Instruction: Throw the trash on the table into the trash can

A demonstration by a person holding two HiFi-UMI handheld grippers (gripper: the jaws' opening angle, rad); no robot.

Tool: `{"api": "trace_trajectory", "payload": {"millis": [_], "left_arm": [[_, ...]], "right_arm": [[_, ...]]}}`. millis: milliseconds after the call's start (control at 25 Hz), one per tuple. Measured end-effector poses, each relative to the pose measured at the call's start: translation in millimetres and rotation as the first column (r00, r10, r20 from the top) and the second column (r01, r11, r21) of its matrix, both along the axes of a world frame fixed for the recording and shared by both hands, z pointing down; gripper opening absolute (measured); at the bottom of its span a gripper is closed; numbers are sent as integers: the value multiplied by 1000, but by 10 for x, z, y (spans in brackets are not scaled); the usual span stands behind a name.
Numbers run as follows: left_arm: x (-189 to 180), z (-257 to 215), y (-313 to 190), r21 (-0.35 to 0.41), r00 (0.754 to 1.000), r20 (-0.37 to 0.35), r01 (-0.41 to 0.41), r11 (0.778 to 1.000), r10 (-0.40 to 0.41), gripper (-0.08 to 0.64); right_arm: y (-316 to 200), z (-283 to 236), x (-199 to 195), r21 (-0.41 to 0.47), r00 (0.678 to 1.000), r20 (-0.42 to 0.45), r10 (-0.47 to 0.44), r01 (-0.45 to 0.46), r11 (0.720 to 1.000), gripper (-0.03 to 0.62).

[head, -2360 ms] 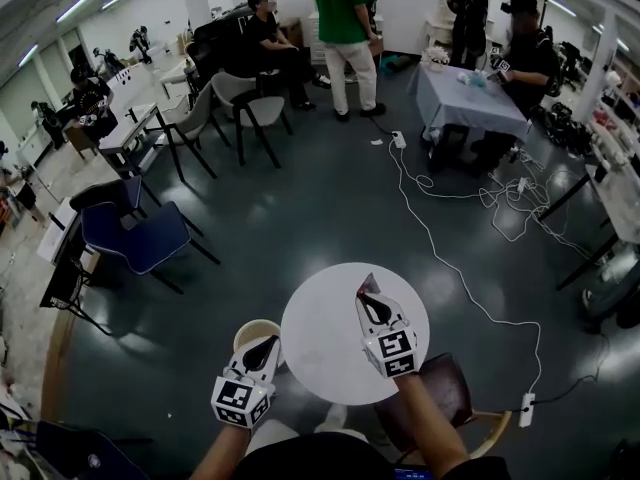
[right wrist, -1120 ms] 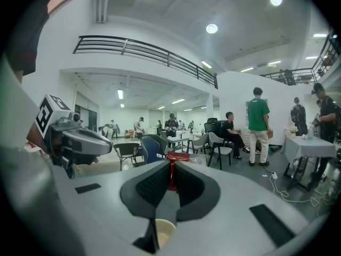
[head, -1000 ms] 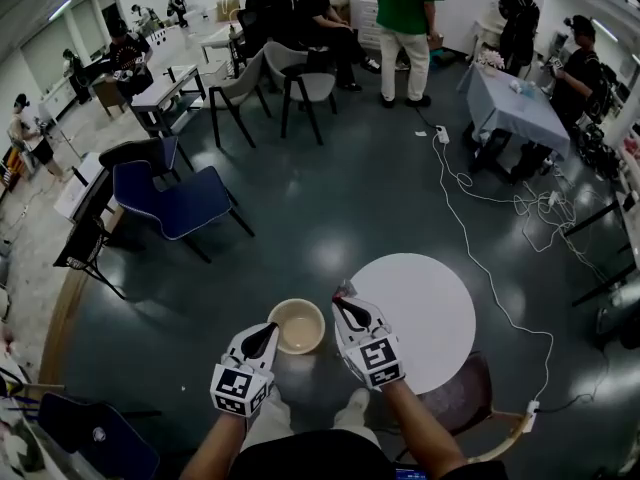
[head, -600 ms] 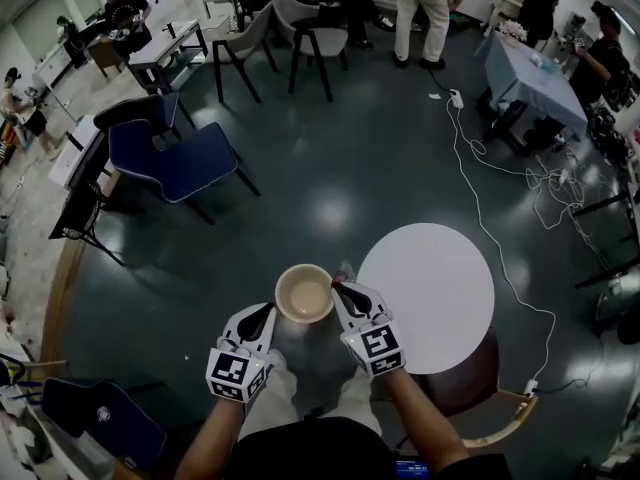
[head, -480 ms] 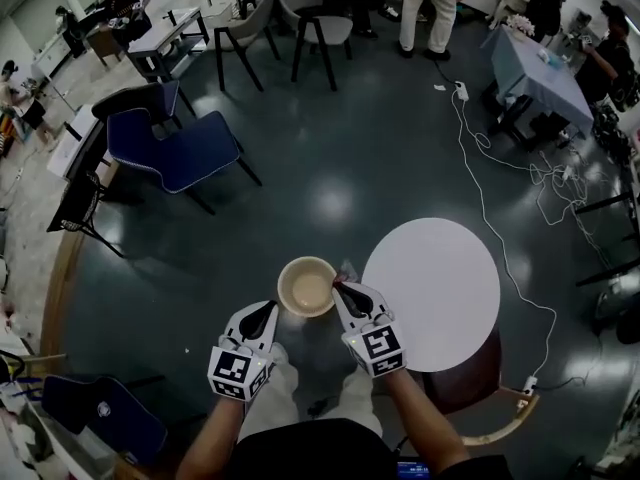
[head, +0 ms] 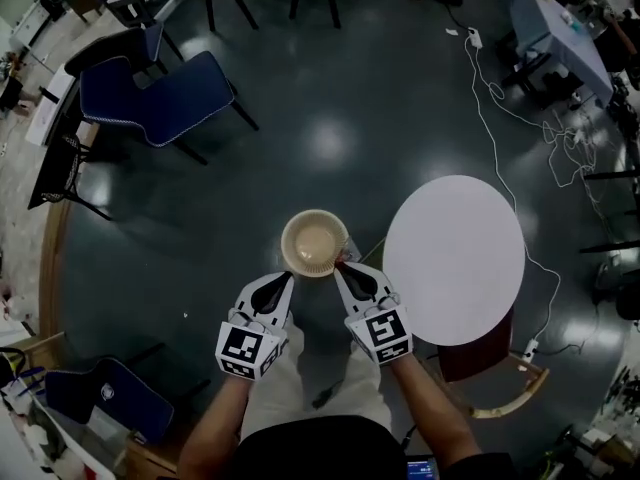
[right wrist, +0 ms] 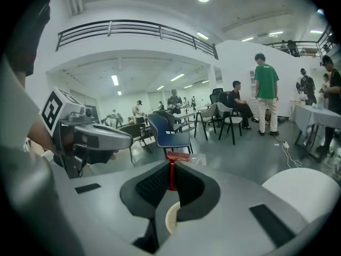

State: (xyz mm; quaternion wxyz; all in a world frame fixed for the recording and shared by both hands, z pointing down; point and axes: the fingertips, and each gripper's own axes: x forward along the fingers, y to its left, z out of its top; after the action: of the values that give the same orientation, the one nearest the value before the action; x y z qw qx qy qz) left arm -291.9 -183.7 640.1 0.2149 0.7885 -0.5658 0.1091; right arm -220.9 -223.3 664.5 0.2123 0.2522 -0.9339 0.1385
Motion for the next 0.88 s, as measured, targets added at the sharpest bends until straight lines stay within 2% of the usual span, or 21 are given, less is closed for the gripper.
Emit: {"api": "trace_trajectory", "payload": {"millis": [160, 360, 640, 880], "left_arm": [[-147, 362, -60, -22, 1000, -24, 8, 1000, -9, 14], [-155, 874, -128, -64, 999, -42, -8, 998, 5, 14], [-226, 1576, -166, -101, 997, -74, 4, 995, -12, 14], [-396, 2122, -220, -121, 997, -78, 18, 992, -28, 14]], "right_arm": [[-39, 335, -121, -27, 1000, -11, 13, -13, 1000, 31], [-154, 755, -174, -56, 1000, -17, 17, -18, 998, 32], [-165, 1466, -391, -84, 998, -54, -45, 41, 996, 32], [-155, 2042, -598, -127, 995, -75, -62, 52, 990, 32]]}}
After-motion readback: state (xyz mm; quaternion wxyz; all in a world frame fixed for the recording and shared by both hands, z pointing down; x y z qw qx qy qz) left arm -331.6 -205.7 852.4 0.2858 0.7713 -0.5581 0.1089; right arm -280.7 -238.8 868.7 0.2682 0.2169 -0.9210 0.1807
